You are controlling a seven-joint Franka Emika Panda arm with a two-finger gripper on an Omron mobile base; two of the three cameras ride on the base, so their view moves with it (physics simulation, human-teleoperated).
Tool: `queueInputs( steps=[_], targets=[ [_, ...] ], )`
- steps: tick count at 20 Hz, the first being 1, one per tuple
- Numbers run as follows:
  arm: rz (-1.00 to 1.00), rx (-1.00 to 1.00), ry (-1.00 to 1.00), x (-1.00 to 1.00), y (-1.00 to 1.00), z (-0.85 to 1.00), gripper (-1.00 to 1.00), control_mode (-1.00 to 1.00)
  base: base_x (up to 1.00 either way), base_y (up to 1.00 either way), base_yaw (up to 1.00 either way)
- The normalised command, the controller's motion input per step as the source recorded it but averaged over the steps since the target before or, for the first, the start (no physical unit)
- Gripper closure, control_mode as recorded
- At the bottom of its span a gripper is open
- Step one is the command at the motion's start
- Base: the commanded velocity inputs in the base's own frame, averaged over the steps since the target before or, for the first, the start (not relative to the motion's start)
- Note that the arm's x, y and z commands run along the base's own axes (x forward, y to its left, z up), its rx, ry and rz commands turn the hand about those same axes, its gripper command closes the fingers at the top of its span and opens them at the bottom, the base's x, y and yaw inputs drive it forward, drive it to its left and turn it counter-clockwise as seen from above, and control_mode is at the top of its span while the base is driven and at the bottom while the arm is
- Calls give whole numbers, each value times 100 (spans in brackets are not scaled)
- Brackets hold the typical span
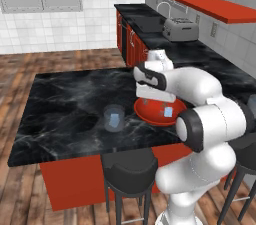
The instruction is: There are four ice cubes in the ice bowl. Place two ice cubes in each glass of water.
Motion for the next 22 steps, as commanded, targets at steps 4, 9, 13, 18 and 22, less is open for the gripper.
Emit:
queueInputs(
  steps=[4, 9, 13, 18, 22],
  targets=[
    [0, -2, 1, 3, -74, 0, -100, -100, 0, 0, 0],
    [-5, 0, 8, 42, -49, 0, -100, -100, 0, 0, 0],
    [-5, 0, 3, 30, -19, 0, -100, -100, 0, 0, 0],
    [-1, 0, 0, -15, 14, -12, -100, -100, 0, 0, 0],
    [26, -1, 0, -55, 40, -26, -100, -100, 0, 0, 0]
  ],
)
